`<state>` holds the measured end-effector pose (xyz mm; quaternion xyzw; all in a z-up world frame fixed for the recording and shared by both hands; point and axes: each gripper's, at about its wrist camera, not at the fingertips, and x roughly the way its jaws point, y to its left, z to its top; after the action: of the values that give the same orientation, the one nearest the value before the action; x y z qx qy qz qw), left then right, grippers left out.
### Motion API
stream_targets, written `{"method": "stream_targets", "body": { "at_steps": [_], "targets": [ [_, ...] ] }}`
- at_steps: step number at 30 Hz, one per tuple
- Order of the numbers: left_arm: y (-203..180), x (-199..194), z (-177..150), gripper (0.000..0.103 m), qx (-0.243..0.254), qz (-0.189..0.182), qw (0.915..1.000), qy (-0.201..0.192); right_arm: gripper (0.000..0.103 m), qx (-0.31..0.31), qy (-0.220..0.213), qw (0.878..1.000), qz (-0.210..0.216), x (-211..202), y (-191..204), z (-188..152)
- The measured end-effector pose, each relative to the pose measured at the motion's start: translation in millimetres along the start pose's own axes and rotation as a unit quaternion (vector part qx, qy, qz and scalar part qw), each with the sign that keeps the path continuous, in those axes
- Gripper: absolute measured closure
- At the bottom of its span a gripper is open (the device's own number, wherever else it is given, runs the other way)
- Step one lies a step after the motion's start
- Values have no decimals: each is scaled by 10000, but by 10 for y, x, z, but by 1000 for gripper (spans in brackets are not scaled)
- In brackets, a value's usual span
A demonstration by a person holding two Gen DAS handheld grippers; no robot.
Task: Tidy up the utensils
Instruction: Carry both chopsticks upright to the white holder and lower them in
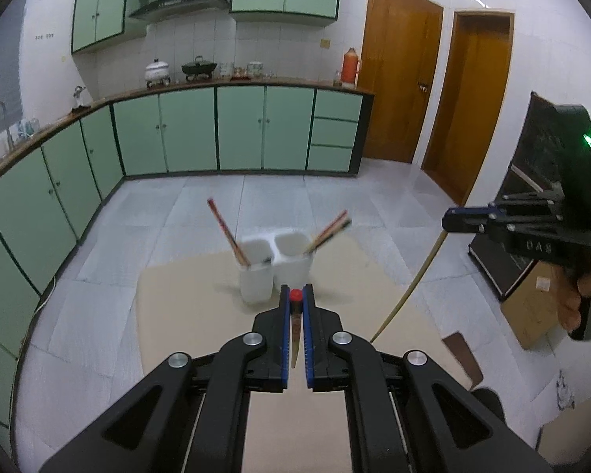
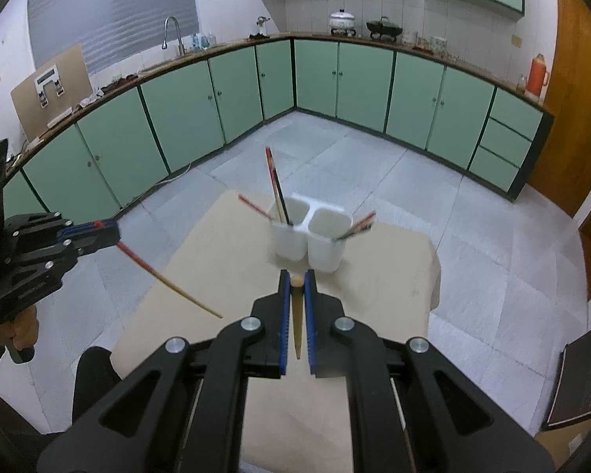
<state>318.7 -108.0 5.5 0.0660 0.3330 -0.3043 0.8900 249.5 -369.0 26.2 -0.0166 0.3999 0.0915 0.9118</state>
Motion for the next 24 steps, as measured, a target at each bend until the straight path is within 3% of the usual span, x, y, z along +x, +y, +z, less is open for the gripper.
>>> {"method": "stream_targets", "body": {
  "at_steps": [7, 13, 24],
  "targets": [
    [106, 69, 526, 97, -154, 65, 9997, -197, 97, 113, -194, 9997, 16, -123, -74, 436],
    [207, 243, 925, 97, -171, 346, 9989, -265, 97, 149, -289, 9994, -114, -80, -166, 818],
    [527, 878, 1433, 97, -571, 495, 9969, -199, 97, 302, -409, 9984, -240, 292, -355, 1379]
  ]
}}
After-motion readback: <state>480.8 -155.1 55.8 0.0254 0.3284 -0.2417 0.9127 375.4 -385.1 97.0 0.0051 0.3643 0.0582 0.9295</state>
